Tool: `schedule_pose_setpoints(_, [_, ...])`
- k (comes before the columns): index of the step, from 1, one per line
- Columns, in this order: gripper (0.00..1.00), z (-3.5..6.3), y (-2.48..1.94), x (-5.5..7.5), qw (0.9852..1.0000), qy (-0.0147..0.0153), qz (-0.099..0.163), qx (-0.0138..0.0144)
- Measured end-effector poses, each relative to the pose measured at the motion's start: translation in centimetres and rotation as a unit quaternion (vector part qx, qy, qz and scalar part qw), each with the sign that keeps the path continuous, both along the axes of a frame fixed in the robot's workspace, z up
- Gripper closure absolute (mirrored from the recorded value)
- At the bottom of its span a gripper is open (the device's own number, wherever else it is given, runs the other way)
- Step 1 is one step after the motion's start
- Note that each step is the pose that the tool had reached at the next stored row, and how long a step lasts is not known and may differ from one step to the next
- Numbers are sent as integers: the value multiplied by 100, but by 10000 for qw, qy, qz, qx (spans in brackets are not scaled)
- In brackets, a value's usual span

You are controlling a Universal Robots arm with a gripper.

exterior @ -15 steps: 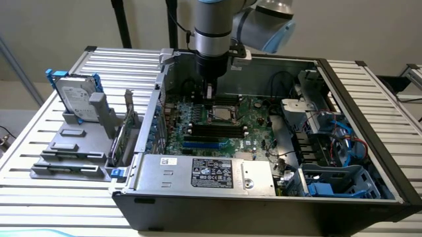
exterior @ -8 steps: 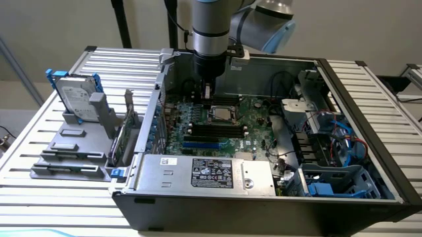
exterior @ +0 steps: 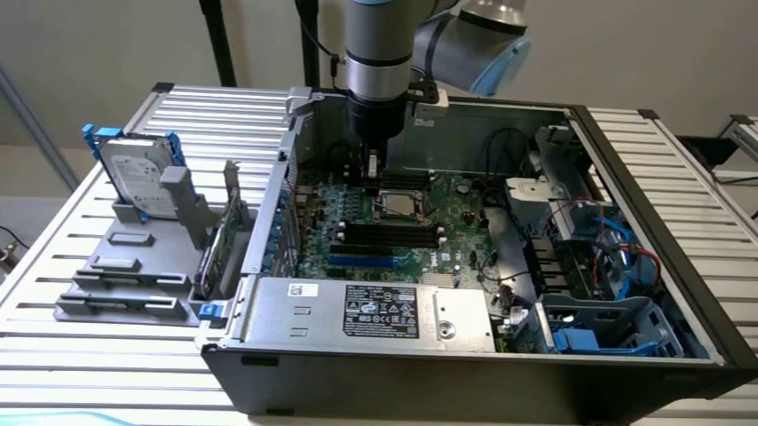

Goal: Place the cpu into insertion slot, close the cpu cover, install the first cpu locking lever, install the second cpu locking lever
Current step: 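Close the cpu cover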

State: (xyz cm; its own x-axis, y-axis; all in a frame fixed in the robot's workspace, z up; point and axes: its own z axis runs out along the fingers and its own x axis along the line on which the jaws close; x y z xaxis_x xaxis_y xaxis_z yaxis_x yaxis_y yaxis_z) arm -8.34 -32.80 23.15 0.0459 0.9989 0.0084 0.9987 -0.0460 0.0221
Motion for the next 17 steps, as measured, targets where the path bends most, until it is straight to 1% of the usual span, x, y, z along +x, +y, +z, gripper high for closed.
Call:
schedule_pose_setpoints(3, [89, 0, 0, 1, 10000, 0, 0, 0])
schedule_pose_setpoints(5, [89, 0, 0, 28, 10000, 1, 0, 1])
schedule_pose_setpoints(7, [89, 10, -1, 114, 10000, 22, 0, 0])
schedule_pose_setpoints(11, [89, 61, -9, 298, 10000, 78, 0, 0])
schedule_pose_setpoints(14, [89, 131, -19, 433, 9999, 113, 0, 0])
schedule_pose_setpoints(17, [89, 226, -31, 572, 9999, 139, 0, 0])
